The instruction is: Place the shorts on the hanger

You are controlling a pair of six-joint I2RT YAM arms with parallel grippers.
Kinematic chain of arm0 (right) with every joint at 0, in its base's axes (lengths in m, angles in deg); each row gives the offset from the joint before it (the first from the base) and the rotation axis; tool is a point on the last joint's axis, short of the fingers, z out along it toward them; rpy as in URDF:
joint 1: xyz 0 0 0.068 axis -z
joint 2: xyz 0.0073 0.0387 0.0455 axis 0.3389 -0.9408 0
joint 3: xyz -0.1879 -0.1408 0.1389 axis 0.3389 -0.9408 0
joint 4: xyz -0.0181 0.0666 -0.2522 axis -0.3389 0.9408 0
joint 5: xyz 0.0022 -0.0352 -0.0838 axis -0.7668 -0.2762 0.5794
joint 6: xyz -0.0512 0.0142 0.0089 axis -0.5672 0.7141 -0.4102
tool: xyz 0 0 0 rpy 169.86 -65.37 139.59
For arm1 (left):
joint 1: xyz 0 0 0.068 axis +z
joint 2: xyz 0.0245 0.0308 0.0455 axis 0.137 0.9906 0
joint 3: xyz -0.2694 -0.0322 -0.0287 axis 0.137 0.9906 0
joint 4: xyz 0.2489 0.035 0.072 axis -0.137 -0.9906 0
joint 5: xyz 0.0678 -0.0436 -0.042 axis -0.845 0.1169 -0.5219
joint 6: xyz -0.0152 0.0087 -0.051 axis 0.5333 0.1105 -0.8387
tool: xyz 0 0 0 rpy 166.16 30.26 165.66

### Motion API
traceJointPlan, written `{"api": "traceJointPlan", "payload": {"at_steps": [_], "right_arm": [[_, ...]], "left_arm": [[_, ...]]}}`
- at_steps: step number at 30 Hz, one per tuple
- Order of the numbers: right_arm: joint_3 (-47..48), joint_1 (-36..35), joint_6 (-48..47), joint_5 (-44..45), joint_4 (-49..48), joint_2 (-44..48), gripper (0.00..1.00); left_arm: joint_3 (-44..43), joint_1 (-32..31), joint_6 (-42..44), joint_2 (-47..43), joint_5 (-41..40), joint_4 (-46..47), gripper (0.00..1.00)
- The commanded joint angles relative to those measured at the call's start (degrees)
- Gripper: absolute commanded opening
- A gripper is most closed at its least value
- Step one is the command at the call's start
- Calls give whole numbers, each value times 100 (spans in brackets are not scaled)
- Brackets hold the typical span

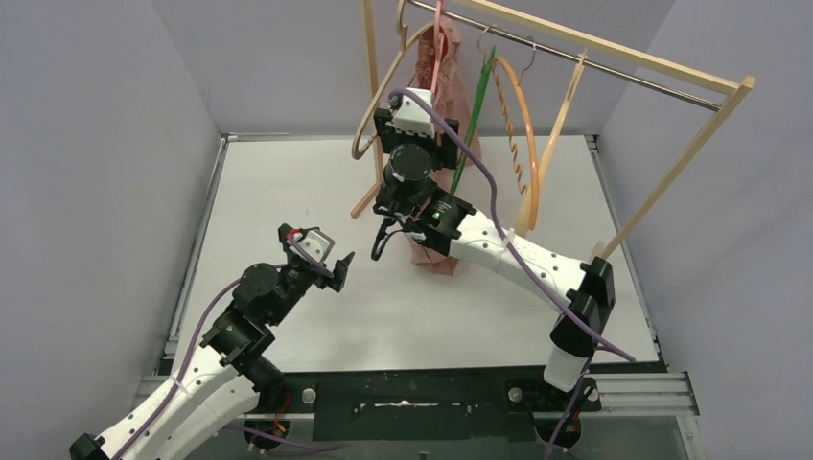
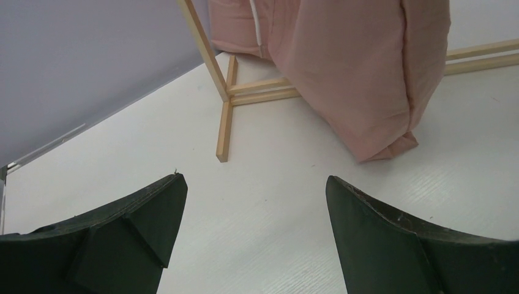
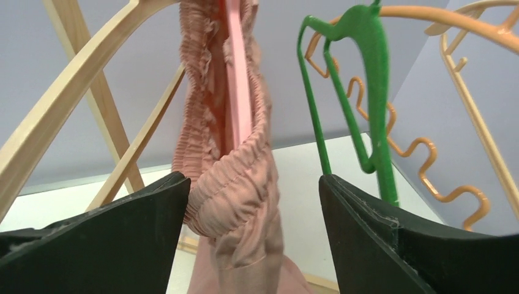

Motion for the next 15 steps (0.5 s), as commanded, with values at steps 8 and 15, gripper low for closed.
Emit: {"api": "traceJointPlan", "payload": {"at_steps": [8,15], "right_arm": [[-304,-138,2204,-647,2836,1533,98],[-675,-223,3014,-1753,4080,2491,98]], "left_arm": [[-392,65,-615,55,-660,195,85],[-1360,65,-1167,82,-756,-694,85]]}}
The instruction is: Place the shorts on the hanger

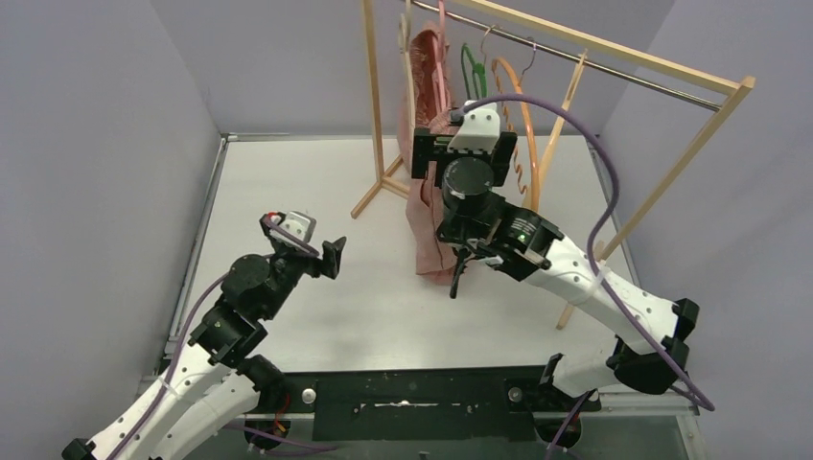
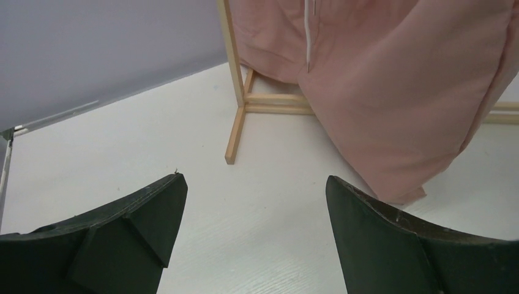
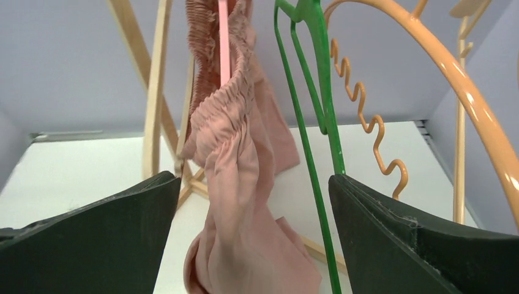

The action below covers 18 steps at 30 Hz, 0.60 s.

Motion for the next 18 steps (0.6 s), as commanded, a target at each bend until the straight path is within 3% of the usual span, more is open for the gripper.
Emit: {"api": "traceJointPlan", "payload": {"at_steps": [1,7,18], "right_arm": [[-167,-42,816,-991,1083,670,98],[-496,-40,1098,-2326,1765,1505,97],[-1333,-23,1639,-2537,2699,2972,98]], "left_arm": [[-1016,30,-557,-2,-133,-403,85],[-2000,31,-1079,123,204,-940,85],[-2529,29,-1842,-144,770,-969,86]]}}
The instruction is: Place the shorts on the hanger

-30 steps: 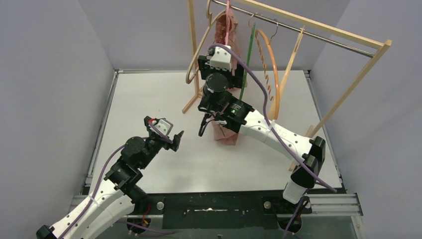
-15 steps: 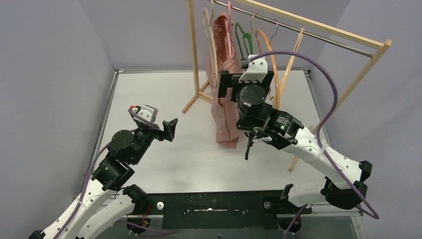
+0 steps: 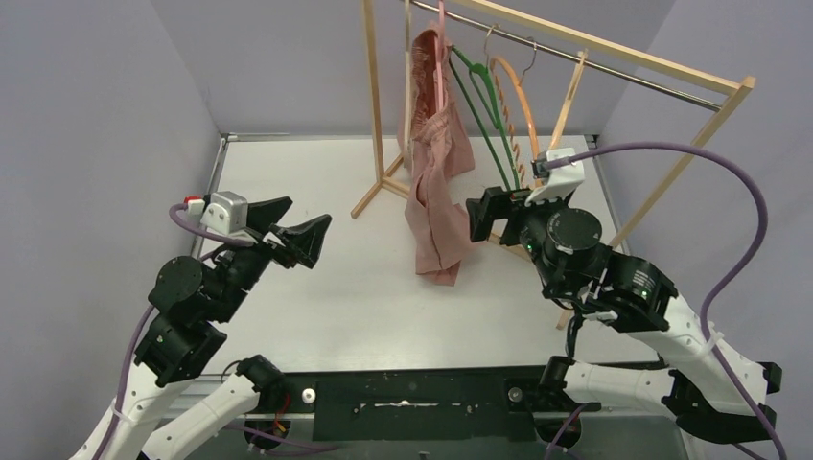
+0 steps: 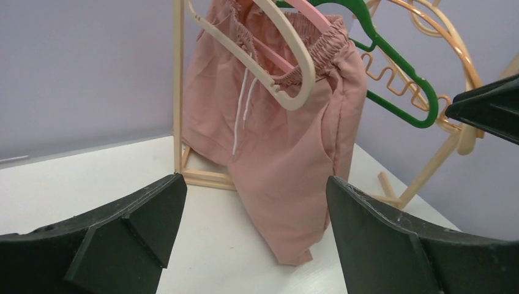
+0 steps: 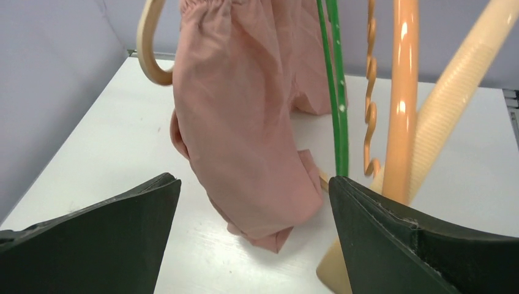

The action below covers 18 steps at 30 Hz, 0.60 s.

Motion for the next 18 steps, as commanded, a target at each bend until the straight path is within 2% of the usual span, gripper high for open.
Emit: {"api": "traceJointPlan", "payload": {"at_steps": [1,7,18], "right_arm": [[-303,2,406,-420,338,579,98],[-626,-5,763,-879,574,1006,98],[-1457,4,1468,-936,610,1326,98]], "left_arm": [[-272,27,-403,-119,271,-67,86],[-336,36,-581,-186,249,-512,86],[488,35,-812,-647,226,-252,86]]}}
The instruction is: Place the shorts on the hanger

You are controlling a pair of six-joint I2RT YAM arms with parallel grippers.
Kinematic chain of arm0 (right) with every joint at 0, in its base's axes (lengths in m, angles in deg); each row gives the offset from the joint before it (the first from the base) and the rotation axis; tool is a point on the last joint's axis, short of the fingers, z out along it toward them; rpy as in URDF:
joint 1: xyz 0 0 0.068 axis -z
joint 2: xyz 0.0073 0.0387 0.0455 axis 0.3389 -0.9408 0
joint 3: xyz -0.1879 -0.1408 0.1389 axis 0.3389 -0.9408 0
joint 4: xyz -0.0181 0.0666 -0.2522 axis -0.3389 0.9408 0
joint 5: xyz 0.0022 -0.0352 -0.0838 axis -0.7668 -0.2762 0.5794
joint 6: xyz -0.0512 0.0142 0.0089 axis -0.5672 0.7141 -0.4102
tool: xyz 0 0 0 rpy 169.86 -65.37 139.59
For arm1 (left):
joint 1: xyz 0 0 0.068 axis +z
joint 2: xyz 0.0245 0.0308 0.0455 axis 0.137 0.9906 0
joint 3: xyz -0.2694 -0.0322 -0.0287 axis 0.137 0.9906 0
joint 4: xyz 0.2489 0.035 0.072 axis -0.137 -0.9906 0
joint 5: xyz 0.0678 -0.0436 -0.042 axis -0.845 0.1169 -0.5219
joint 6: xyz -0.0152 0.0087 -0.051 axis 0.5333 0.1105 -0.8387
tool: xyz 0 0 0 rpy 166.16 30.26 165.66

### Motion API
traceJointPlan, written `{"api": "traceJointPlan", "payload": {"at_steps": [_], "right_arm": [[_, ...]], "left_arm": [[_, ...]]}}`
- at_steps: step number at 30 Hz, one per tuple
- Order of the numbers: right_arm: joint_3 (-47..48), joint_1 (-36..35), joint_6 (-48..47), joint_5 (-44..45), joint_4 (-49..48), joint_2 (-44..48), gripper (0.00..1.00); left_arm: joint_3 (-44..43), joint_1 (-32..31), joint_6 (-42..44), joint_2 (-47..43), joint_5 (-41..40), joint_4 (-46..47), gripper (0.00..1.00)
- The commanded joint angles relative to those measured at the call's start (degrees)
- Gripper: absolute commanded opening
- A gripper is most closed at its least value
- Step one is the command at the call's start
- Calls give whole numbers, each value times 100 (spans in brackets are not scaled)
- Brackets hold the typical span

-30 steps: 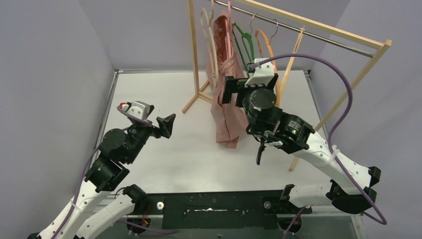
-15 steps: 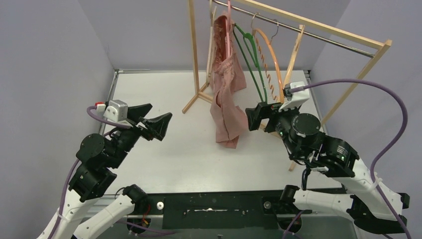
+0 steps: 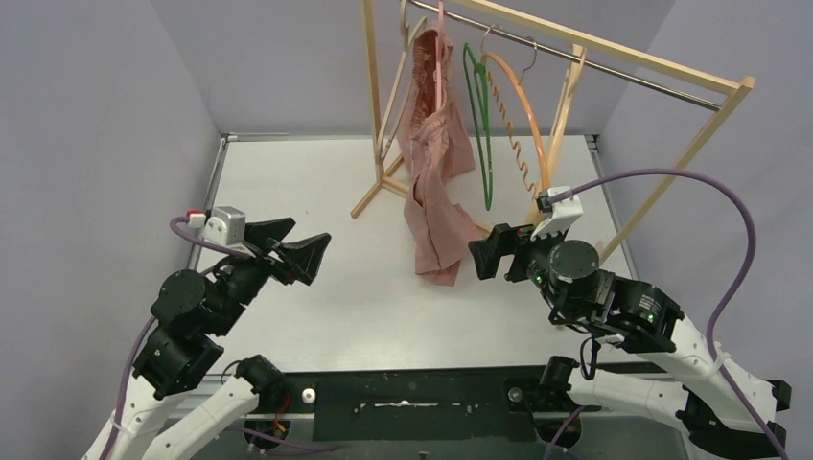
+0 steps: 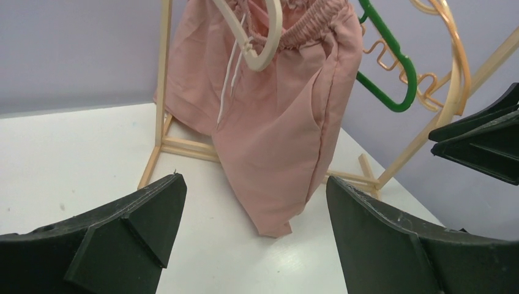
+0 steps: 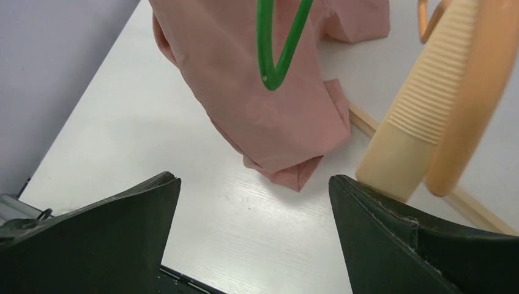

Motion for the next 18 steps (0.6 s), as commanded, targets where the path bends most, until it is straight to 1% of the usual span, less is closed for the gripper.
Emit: {"api": "traceJointPlan", "payload": {"at_steps": [1,8,18], "right_arm": [[-208,-3,367,-147,-117,165,98],[-299,-3,509,-156,-116,208,98],[-282,-5,519,-91,-198,171,98]], "left_arm": [[244,36,-126,-140,54,218,86],[414,33,-144,-139,81,229,86],[383,28,-75,65,145,236,86]]}}
